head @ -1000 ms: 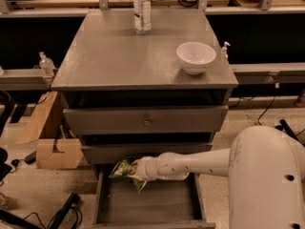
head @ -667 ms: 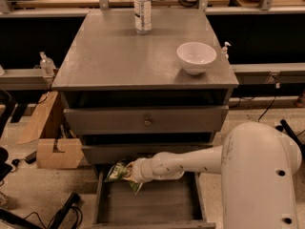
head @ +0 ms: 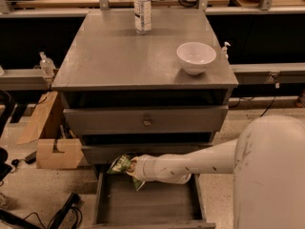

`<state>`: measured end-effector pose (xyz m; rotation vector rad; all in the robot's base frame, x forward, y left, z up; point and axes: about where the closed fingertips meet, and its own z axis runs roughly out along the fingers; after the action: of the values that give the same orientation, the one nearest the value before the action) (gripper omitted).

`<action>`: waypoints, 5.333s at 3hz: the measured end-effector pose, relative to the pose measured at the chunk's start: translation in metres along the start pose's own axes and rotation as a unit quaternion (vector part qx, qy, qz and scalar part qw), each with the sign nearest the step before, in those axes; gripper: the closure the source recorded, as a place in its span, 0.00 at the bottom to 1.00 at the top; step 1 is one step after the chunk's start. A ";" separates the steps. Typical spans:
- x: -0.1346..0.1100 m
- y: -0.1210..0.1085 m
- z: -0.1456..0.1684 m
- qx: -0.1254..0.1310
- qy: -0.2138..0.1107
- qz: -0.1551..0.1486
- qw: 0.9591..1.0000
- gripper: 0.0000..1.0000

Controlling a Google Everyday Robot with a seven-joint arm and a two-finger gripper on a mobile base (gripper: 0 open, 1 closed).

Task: Pick green jalapeno chip bag from bottom drawer and place on counter

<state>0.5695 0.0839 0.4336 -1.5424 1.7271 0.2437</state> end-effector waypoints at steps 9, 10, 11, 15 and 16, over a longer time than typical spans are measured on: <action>-0.162 0.006 -0.163 -0.035 0.018 -0.033 0.999 1.00; -0.221 -0.020 -0.182 -0.013 -0.044 -0.061 0.997 1.00; -0.298 -0.050 -0.233 0.019 -0.111 -0.102 0.988 1.00; -0.295 -0.245 -0.382 0.188 -0.146 -0.077 0.968 1.00; -0.295 -0.244 -0.382 0.187 -0.146 -0.078 0.968 1.00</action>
Offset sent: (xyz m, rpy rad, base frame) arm 0.0043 -0.0136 0.0383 0.0096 -0.0442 -0.0947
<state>0.6137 0.0135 0.9682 -1.2822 1.3260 0.0542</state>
